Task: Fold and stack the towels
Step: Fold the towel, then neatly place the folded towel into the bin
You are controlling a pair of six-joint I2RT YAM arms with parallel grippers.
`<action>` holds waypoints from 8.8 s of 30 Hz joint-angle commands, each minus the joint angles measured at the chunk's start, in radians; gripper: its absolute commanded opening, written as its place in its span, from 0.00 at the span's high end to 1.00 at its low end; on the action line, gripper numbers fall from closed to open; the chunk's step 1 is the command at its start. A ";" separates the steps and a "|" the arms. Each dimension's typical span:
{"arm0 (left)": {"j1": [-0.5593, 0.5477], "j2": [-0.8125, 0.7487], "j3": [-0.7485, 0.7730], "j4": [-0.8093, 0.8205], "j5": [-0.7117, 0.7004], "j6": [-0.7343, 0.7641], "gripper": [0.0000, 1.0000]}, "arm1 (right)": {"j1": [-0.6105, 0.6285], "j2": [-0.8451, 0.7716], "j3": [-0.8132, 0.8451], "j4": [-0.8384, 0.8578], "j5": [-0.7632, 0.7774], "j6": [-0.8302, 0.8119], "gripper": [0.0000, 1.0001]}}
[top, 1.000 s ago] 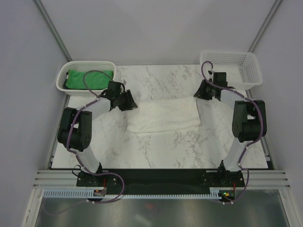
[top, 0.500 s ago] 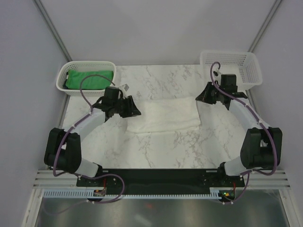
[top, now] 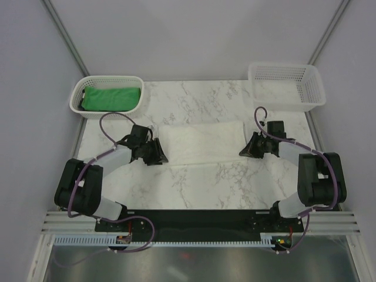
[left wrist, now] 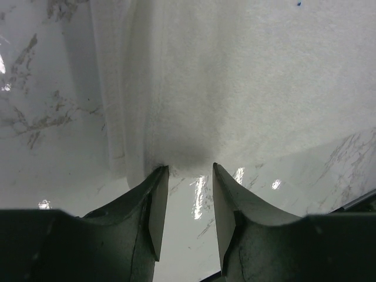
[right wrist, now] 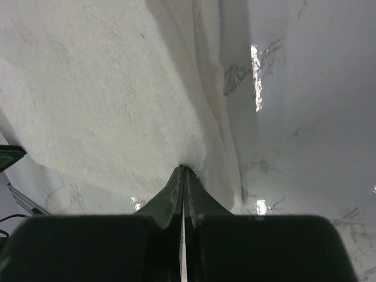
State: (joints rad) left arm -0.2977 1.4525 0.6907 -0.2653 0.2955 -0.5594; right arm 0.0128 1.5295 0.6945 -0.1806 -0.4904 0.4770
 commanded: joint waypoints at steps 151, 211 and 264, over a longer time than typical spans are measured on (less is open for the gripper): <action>0.264 0.792 1.681 -0.559 -0.651 0.455 0.98 | 0.056 -0.181 0.336 0.085 -0.060 0.054 0.02; 0.568 0.999 1.659 -0.091 -0.884 0.734 0.98 | 0.056 -0.163 0.324 0.107 -0.080 0.057 0.02; 0.203 0.626 1.187 -0.161 -0.506 0.359 0.24 | 0.062 -0.241 0.350 0.050 -0.031 0.071 0.02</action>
State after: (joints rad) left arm -0.0994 2.1090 1.9312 -0.3569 -0.2493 -0.0952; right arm 0.0689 1.3415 1.0069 -0.1150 -0.5365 0.5568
